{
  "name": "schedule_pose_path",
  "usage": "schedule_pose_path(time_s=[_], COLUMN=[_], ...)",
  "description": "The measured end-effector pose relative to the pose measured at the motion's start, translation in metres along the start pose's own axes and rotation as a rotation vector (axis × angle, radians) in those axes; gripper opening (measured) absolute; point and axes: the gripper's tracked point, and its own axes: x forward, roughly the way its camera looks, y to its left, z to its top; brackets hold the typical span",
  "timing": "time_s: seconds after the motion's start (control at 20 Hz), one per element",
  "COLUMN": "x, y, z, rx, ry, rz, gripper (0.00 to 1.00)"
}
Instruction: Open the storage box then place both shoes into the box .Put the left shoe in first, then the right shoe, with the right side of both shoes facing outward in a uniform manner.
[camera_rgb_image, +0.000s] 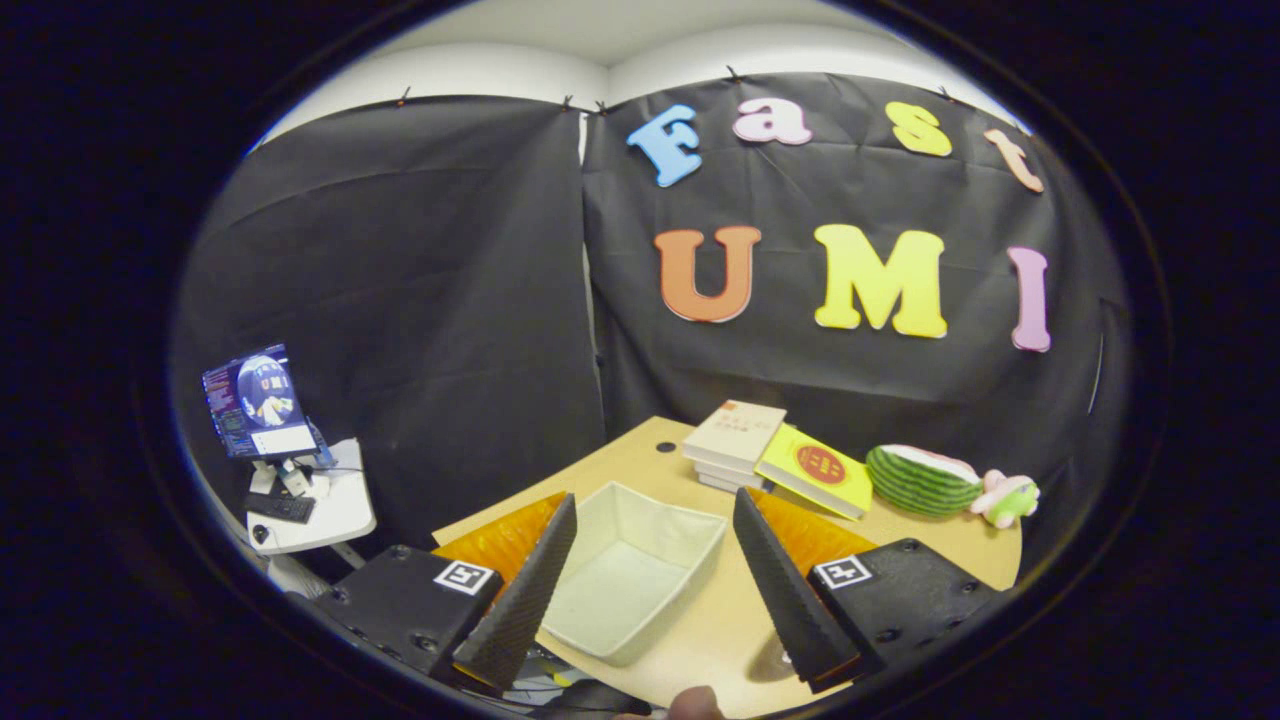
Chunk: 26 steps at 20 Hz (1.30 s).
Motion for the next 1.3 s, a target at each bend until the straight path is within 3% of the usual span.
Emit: schedule_pose_path(time_s=[0.15,0.4,0.8,1.15,1.3], x=[-0.009,-0.004,0.026,0.061,0.072], y=[-0.043,-0.129,-0.202,-0.209,-0.217], z=[-0.036,-0.096,-0.198,-0.272,-0.290], rx=[0.049,0.127,0.294,0.471,0.550], ry=[0.136,0.325,0.570,0.750,0.786], rz=[-0.023,-0.136,-0.215,-0.151,-0.143], gripper=[1.00,1.00,1.00,1.00,0.94])
